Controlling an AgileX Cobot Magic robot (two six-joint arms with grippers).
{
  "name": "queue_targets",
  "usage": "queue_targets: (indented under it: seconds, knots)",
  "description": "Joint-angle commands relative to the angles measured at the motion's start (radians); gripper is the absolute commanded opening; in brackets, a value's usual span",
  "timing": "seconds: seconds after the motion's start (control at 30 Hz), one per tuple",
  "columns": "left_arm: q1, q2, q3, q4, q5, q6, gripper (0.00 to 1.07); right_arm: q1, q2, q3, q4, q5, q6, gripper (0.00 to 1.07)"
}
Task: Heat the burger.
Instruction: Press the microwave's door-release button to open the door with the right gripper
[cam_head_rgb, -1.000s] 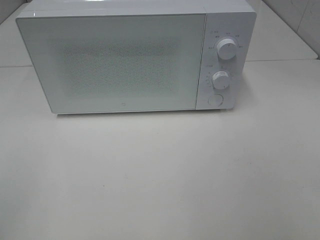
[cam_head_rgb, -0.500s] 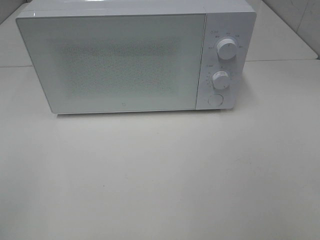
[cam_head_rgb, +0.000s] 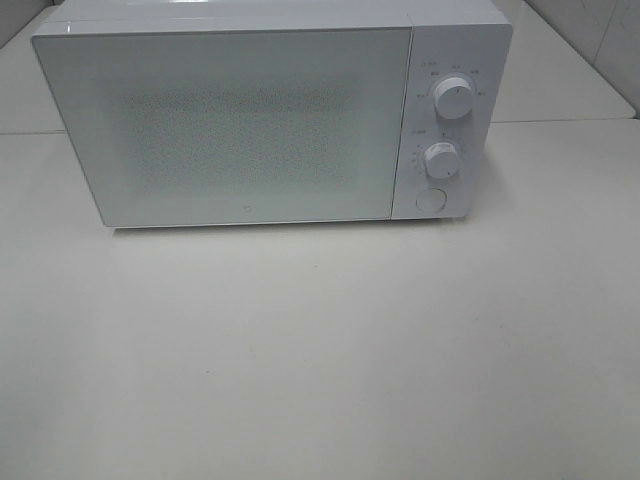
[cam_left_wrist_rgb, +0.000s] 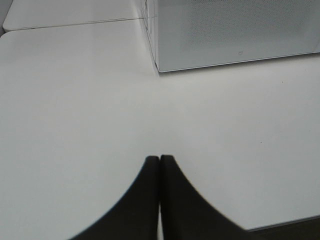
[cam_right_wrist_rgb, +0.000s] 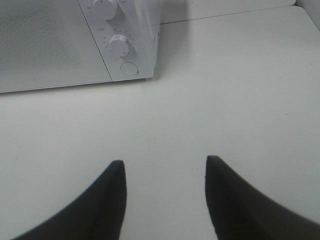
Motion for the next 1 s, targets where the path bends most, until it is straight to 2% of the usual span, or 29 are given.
queue_targets:
  seconds: [0.03, 0.27, 0.67, 1.0]
  knots:
    - [0.001, 0.002, 0.002, -0.001, -0.013, -0.004, 0.00, -0.007, -0.015, -0.015, 0.016, -0.051, -0.012, 0.46]
    - [0.001, 0.002, 0.002, -0.001, -0.013, -0.004, 0.00, -0.007, 0.031, -0.014, 0.018, -0.212, -0.012, 0.46]
    - [0.001, 0.002, 0.002, -0.001, -0.013, -0.004, 0.00, -0.007, 0.355, -0.006, 0.017, -0.413, -0.012, 0.45]
    - [0.001, 0.002, 0.002, -0.001, -0.013, -0.004, 0.00, -0.007, 0.636, -0.006, 0.017, -0.693, -0.012, 0.44]
